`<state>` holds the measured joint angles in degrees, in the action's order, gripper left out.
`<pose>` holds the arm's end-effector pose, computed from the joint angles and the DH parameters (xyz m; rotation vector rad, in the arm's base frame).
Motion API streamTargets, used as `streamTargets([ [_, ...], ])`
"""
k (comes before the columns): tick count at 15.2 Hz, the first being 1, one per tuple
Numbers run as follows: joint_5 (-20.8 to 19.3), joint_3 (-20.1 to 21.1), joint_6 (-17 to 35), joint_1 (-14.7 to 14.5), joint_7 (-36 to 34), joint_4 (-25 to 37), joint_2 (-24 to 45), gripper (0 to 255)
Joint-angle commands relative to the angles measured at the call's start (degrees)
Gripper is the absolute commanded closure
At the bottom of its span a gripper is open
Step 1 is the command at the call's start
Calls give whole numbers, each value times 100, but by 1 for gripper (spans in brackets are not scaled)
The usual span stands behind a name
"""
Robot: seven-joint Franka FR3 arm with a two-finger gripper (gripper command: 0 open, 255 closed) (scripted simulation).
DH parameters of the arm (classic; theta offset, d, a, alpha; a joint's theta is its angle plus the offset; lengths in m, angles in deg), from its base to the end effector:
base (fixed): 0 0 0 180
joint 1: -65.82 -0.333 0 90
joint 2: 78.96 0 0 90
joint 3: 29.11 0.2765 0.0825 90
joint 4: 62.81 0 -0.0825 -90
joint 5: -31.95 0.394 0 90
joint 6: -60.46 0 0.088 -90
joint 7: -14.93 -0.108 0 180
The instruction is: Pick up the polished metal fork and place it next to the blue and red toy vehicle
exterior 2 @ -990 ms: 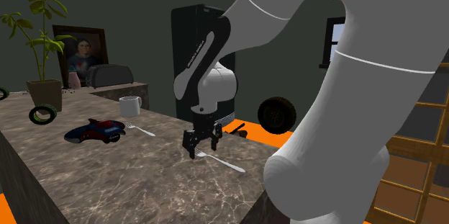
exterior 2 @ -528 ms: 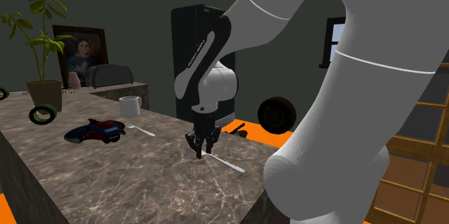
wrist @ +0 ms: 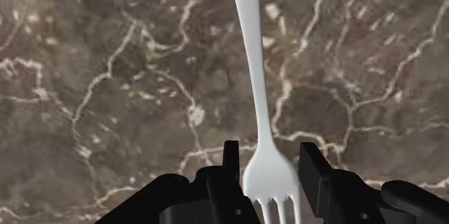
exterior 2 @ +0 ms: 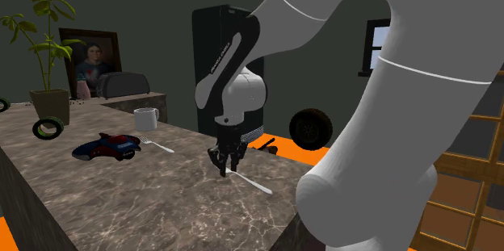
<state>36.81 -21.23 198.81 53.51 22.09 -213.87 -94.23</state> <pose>0.4077 0.1467 0.2916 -3.0491 -0.6358 -0.0634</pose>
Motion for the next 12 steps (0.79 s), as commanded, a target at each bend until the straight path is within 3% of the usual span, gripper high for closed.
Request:
streamTargets([
  [1,4,-4,-172,-5,-1,60,-98,255],
  [12,3,-54,-1167,-8,0,504,-649,255],
])
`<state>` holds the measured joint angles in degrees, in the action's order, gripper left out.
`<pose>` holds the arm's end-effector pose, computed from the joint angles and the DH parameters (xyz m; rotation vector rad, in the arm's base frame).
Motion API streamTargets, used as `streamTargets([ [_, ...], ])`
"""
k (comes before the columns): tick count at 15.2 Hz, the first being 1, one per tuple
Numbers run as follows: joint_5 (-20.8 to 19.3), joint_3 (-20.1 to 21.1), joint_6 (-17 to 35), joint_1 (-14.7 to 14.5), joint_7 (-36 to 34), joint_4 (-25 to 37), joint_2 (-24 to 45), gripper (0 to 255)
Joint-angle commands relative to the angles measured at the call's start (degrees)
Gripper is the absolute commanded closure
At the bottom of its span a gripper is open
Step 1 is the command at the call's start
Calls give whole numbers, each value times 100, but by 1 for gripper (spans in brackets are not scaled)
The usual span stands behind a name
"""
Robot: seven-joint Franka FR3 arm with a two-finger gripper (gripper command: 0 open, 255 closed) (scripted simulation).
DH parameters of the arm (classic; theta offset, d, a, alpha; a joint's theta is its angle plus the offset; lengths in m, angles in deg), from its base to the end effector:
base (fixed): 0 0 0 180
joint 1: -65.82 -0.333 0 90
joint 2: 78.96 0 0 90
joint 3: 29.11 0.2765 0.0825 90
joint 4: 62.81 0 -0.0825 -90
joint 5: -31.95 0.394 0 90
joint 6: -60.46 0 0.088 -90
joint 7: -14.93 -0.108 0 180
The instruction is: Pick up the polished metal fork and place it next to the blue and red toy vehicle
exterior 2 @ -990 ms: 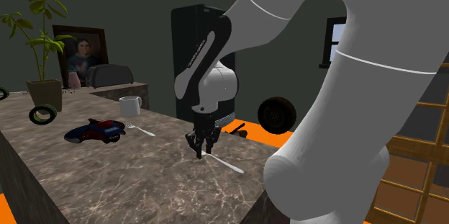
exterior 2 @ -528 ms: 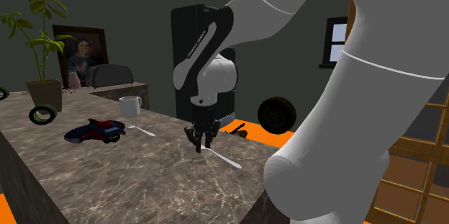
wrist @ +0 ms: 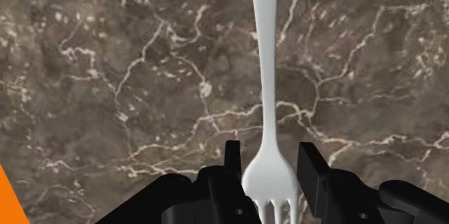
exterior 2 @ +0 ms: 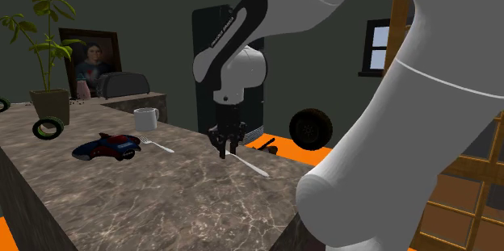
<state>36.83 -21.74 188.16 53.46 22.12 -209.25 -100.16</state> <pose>0.4133 0.1482 0.3553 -3.0491 -0.6363 -0.0603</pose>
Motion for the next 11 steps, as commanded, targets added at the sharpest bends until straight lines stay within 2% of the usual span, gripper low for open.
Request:
streamTargets([
  [1,0,-7,-189,-2,-4,90,-96,255],
  [11,-20,-49,-1038,4,-14,633,-403,255],
])
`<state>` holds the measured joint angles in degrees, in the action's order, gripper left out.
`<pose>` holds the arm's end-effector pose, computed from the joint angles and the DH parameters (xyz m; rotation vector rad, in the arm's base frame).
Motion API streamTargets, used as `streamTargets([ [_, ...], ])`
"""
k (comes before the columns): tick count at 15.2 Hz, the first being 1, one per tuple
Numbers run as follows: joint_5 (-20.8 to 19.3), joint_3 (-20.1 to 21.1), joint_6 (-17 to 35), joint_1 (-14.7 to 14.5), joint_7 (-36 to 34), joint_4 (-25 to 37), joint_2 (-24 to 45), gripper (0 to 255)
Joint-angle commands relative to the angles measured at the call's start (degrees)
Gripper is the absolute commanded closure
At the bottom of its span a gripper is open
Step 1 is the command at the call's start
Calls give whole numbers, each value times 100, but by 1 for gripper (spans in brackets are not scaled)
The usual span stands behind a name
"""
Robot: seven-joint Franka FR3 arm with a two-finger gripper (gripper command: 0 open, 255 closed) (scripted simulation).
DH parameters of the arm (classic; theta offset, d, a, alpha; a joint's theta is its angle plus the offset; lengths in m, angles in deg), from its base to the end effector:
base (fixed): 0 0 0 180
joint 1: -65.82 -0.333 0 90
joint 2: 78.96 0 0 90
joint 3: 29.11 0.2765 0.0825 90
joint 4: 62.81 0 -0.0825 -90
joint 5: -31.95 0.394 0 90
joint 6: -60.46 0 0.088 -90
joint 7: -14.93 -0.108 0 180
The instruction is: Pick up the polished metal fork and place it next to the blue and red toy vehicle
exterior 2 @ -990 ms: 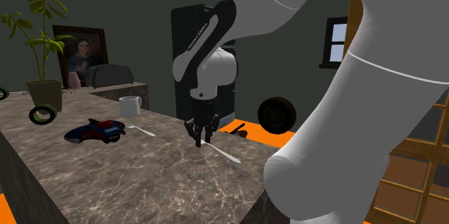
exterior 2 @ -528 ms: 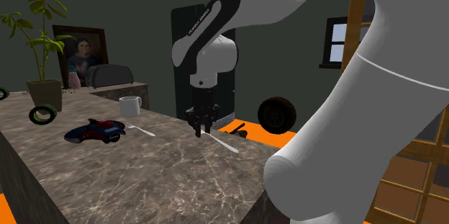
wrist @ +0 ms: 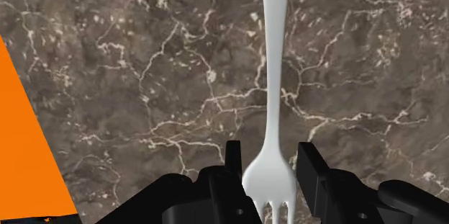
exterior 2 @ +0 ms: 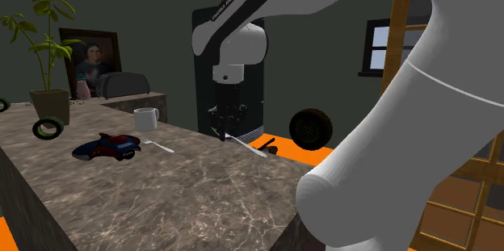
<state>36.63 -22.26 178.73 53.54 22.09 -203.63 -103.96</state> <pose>0.4159 0.1481 0.4156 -3.0491 -0.6364 -0.0600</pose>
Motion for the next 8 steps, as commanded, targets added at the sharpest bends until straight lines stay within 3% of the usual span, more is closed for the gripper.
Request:
streamTargets([
  [1,-2,-1,-178,-3,-13,131,-45,255],
  [8,-18,-24,-665,4,-22,516,-147,255],
])
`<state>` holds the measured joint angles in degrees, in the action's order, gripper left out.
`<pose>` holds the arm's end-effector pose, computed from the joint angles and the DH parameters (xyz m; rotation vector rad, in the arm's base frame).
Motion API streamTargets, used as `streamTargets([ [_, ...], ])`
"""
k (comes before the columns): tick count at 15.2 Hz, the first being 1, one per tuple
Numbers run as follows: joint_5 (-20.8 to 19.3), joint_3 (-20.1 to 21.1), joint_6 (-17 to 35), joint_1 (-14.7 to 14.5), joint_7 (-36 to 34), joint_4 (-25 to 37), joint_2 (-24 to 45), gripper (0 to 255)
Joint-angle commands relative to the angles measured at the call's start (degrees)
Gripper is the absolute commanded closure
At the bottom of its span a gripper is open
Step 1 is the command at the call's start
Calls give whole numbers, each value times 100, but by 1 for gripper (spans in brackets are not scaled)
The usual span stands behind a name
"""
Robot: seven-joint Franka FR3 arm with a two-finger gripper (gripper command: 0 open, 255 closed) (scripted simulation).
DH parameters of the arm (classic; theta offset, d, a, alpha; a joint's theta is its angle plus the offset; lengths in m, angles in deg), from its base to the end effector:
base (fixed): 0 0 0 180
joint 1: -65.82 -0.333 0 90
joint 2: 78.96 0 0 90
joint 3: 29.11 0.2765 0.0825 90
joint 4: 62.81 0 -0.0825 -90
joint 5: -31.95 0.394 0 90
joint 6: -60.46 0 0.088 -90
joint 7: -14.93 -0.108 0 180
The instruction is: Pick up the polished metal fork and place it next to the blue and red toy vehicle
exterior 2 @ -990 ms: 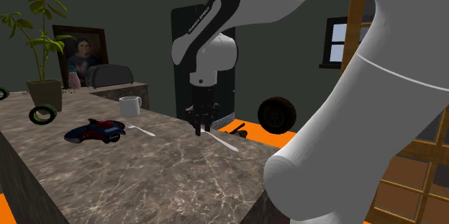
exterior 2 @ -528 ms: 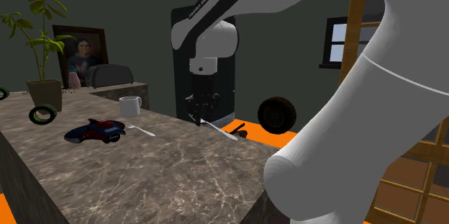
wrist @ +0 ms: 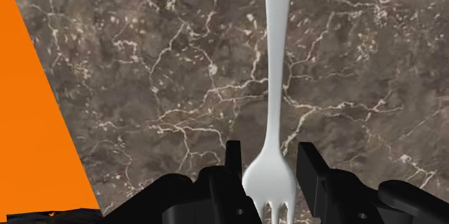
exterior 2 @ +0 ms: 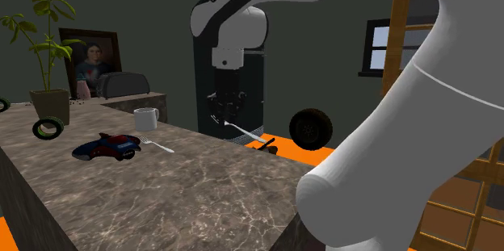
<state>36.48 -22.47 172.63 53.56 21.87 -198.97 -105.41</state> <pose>0.4166 0.1493 0.4565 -3.0491 -0.6366 -0.0601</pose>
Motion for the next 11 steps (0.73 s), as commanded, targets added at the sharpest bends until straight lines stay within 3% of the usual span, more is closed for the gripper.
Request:
streamTargets([
  [1,-21,18,-17,12,-24,256,241,255],
  [11,-318,181,-95,49,-311,2664,2578,255],
])
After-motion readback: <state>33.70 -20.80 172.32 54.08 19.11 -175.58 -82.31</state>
